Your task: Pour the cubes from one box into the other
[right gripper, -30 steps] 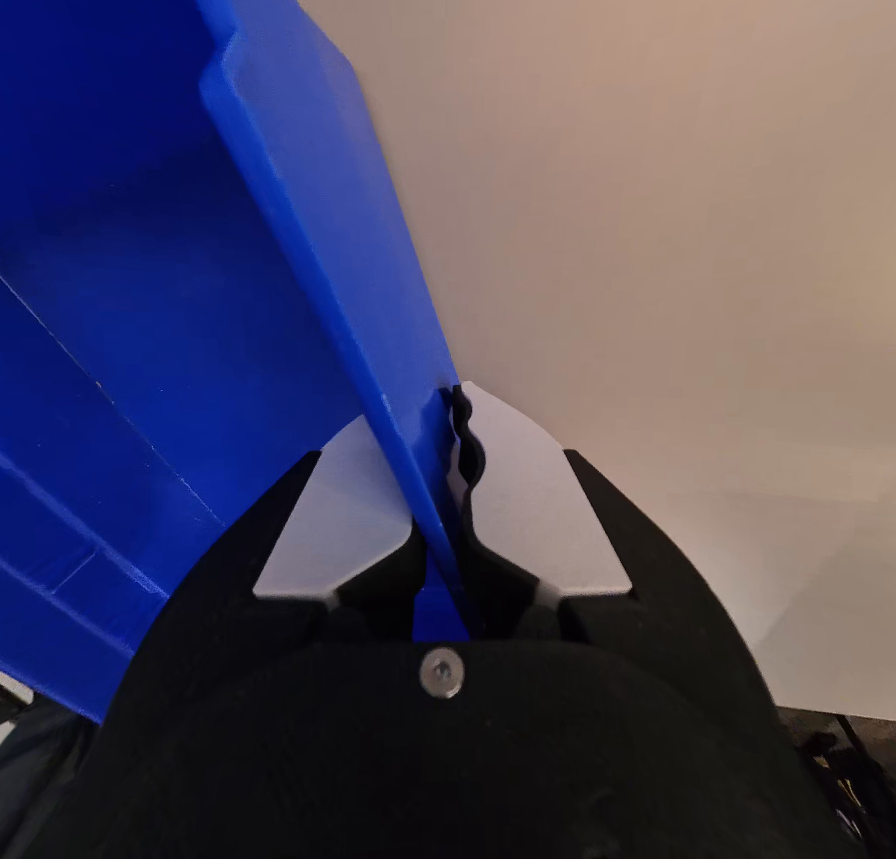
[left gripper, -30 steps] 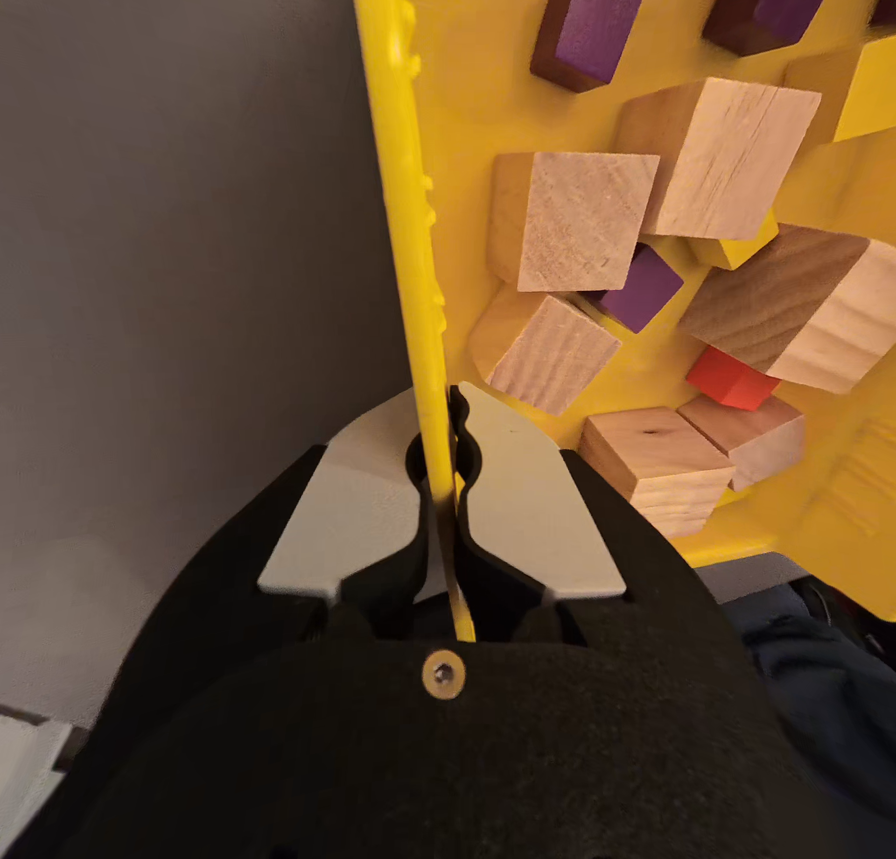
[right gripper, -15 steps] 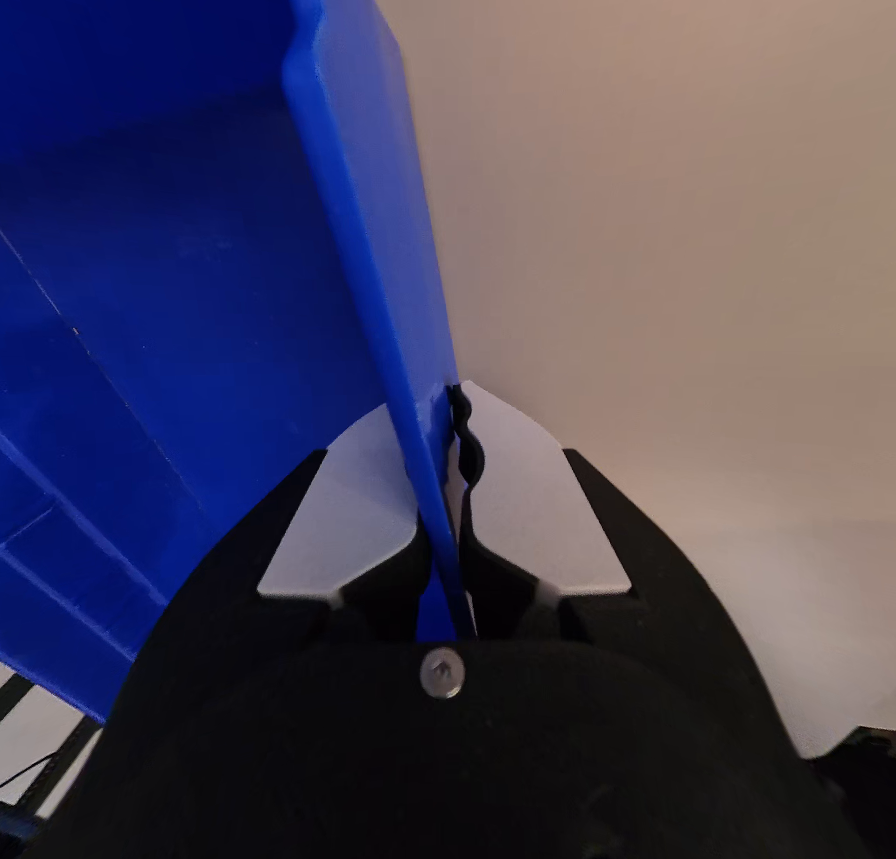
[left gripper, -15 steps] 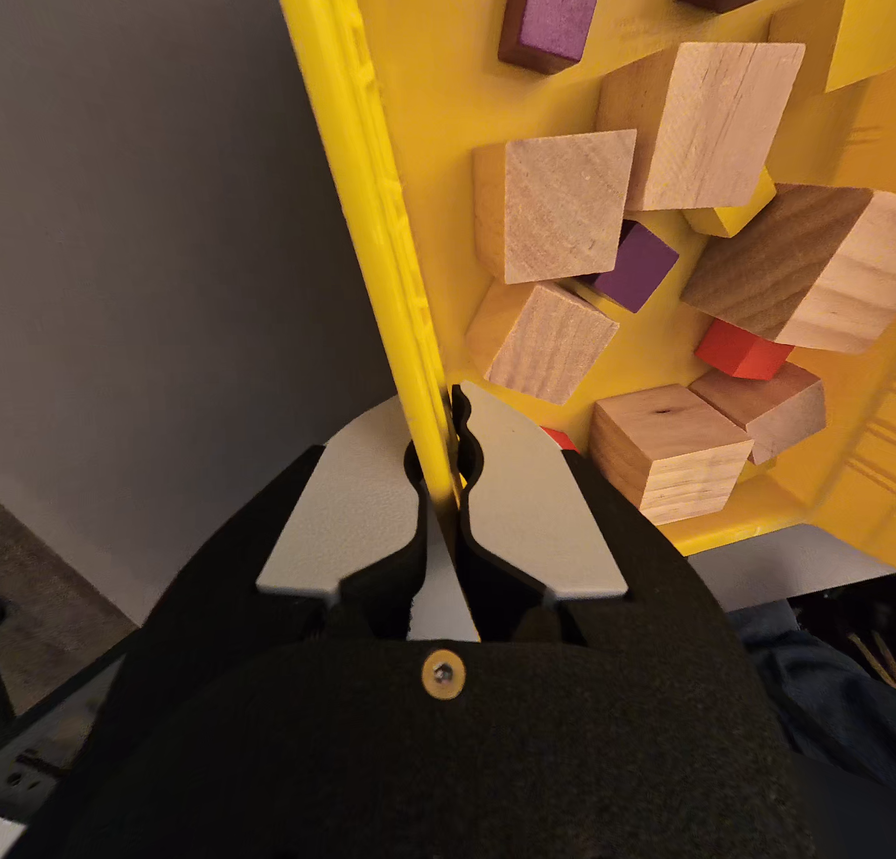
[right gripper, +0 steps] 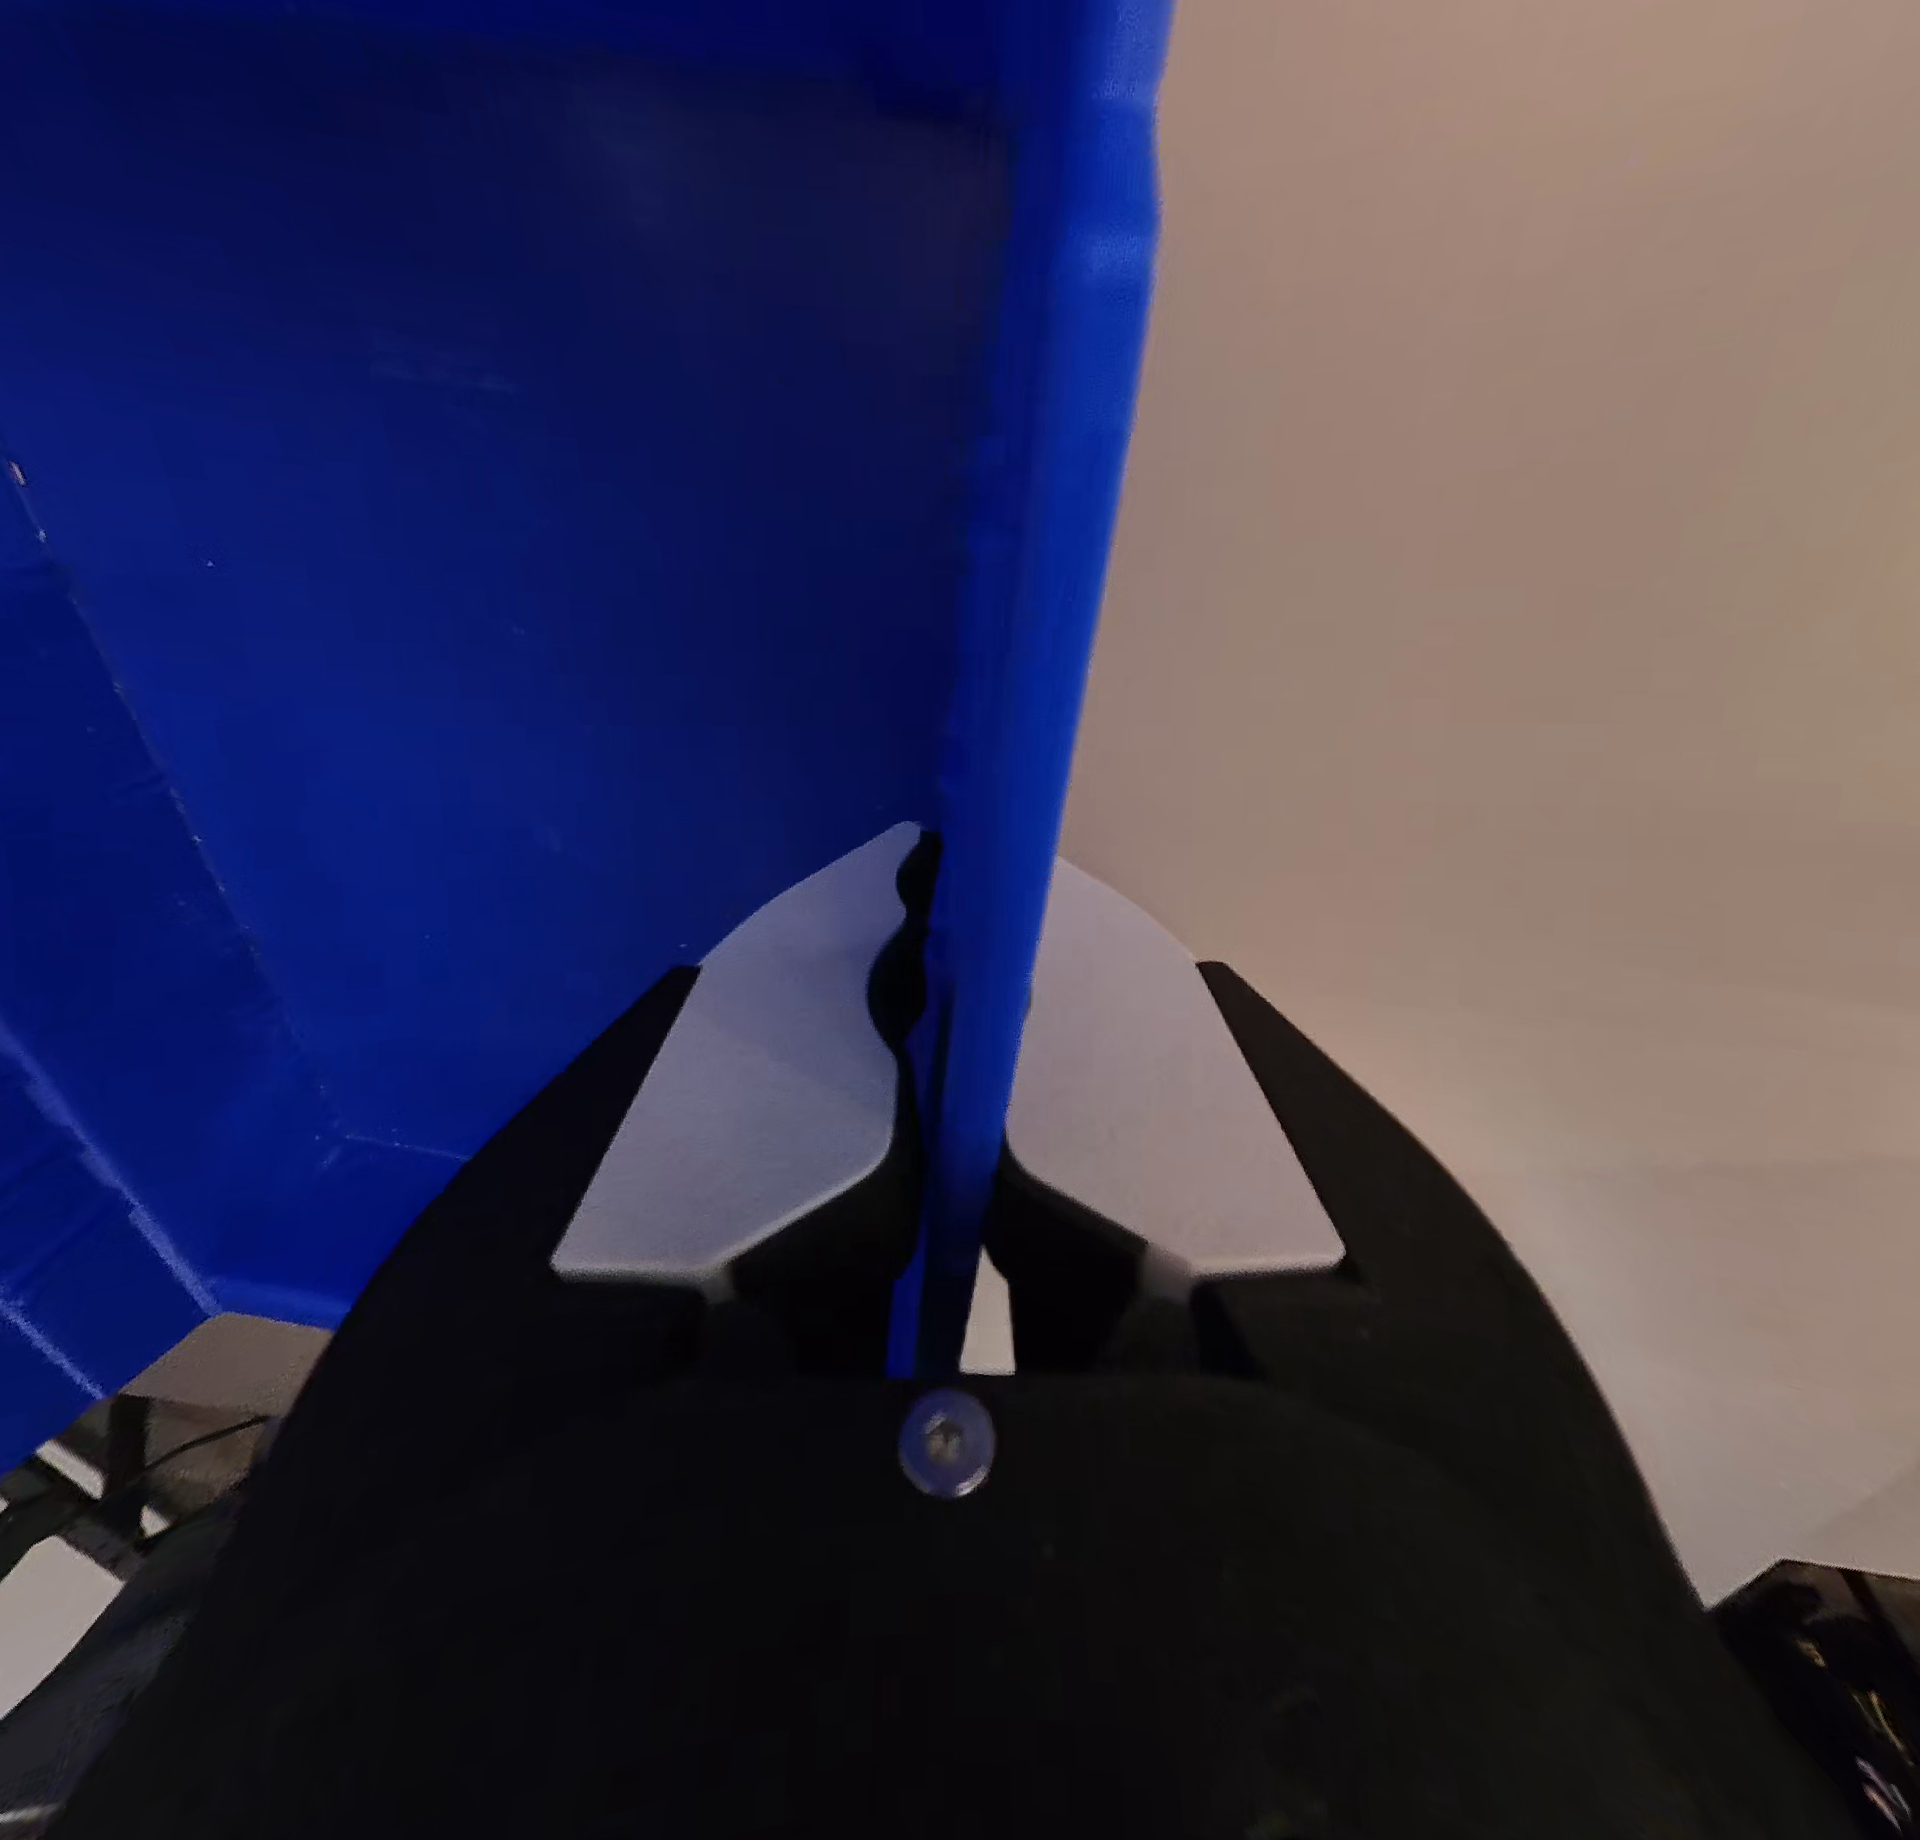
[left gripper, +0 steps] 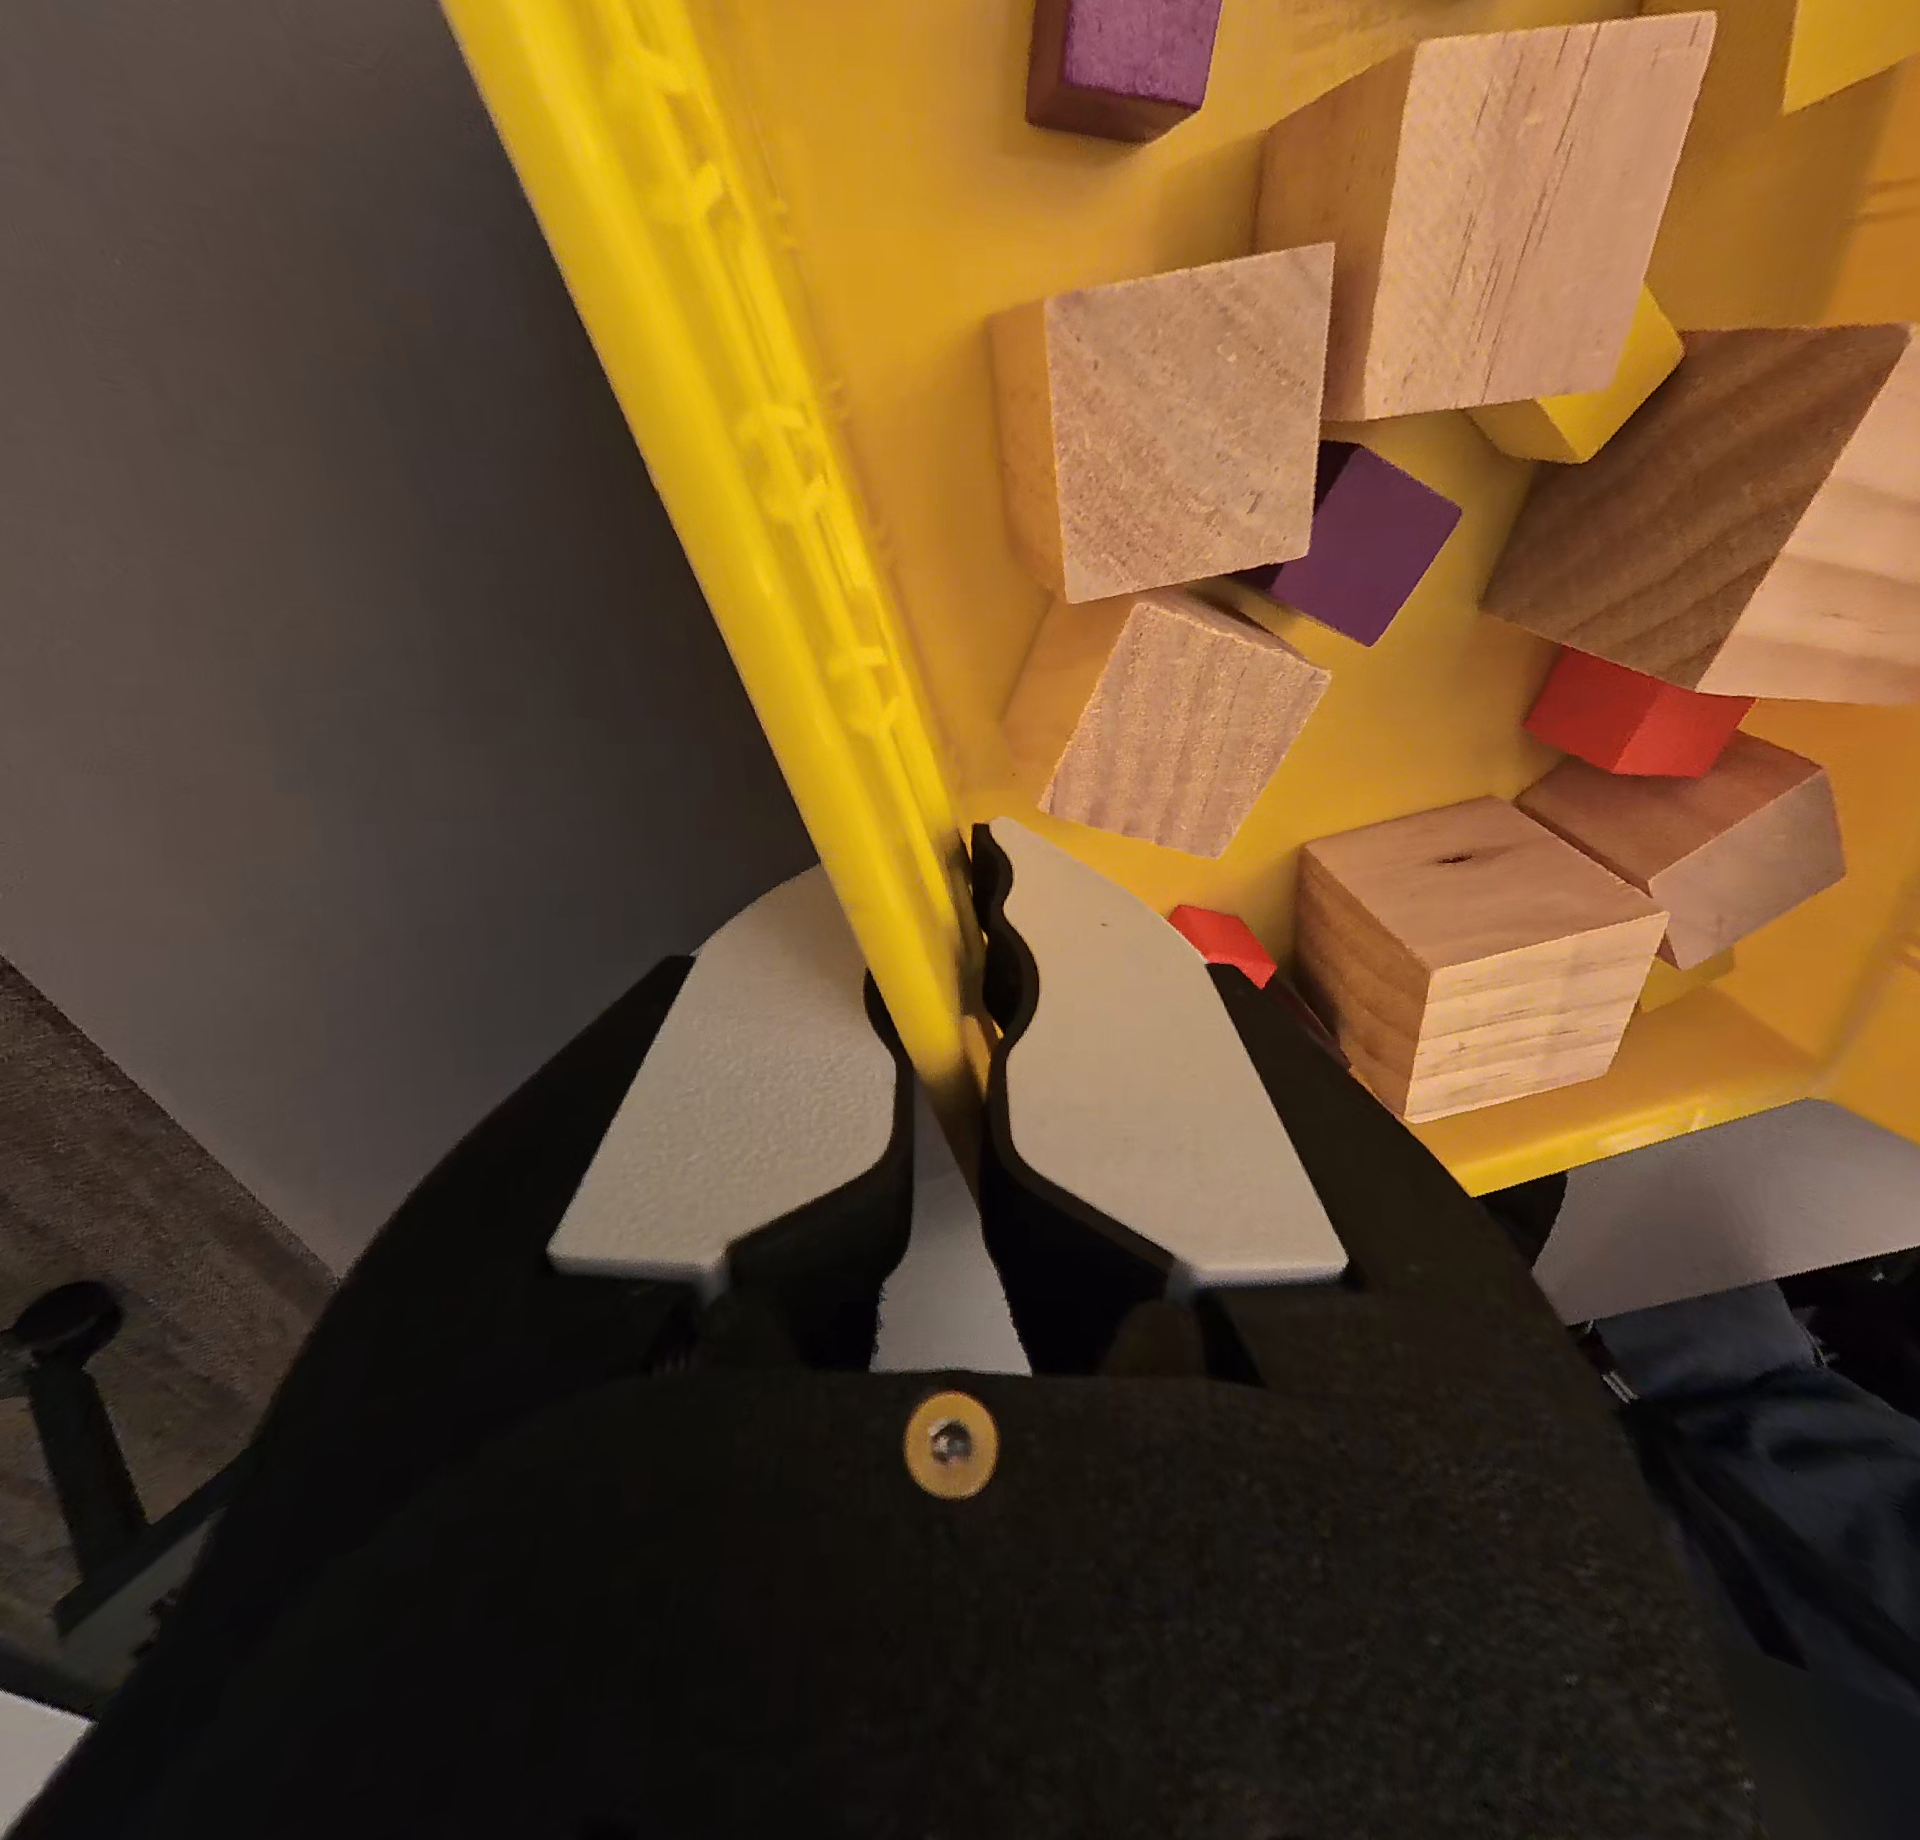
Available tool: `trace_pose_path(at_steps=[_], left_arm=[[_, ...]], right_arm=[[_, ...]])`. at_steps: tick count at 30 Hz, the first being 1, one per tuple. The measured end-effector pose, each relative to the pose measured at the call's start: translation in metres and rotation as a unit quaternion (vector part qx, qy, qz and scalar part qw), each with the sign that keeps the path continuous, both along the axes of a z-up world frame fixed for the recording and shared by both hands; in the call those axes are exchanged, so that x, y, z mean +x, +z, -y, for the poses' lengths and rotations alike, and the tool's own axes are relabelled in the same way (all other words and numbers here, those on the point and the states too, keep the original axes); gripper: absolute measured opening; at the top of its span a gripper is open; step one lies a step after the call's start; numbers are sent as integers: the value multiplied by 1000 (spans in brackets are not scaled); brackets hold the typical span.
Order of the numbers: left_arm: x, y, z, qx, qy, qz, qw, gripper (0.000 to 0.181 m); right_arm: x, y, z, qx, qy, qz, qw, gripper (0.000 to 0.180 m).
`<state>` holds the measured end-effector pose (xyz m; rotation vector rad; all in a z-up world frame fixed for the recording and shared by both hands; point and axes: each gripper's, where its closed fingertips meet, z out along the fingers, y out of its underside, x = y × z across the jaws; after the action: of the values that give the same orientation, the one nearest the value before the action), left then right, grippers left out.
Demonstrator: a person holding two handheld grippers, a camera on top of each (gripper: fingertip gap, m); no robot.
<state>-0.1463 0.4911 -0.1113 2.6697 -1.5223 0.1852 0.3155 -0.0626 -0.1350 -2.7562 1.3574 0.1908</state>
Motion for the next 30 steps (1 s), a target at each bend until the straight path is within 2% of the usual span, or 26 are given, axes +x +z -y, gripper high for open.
trace_pose_path(at_steps=[5, 11, 14, 17, 19, 21, 23, 24, 27, 28, 30], left_arm=[[1, 0, -2, 3, -10, 0, 1000, 8], [1, 0, -1, 4, -18, 3, 1000, 8], [1, 0, -1, 6, -20, 1, 1000, 8], [1, 0, -1, 7, -22, 2, 1000, 8], [0, 0, -1, 6, -23, 5, 1000, 8], [1, 0, -1, 2, -17, 10, 1000, 8], [1, 0, 0, -3, -9, 16, 1000, 9], [1, 1, 0, -6, -4, 18, 1000, 9], [2, 1, 0, -6, 3, 20, 1000, 9], [2, 1, 0, -6, 7, 19, 1000, 9], [2, 1, 0, -11, 17, 19, 1000, 9]], right_arm=[[5, 0, -2, -8, 46, 29, 999, 12], [16, 10, -3, -20, 90, 77, 993, 35], [27, 45, -12, 0, 88, 133, 987, 35], [34, 106, -27, 7, 82, 255, 963, 35], [17, 152, -59, 54, 111, 356, 926, 35], [-26, 189, -114, 156, 178, 428, 872, 35], [-93, 200, -178, 288, 249, 417, 825, 51], [-127, 196, -207, 331, 274, 378, 820, 51], [-214, 160, -282, 379, 310, 207, 847, 54], [-237, 153, -308, 400, 307, 164, 848, 55], [-260, 141, -355, 427, 283, 139, 847, 52]])
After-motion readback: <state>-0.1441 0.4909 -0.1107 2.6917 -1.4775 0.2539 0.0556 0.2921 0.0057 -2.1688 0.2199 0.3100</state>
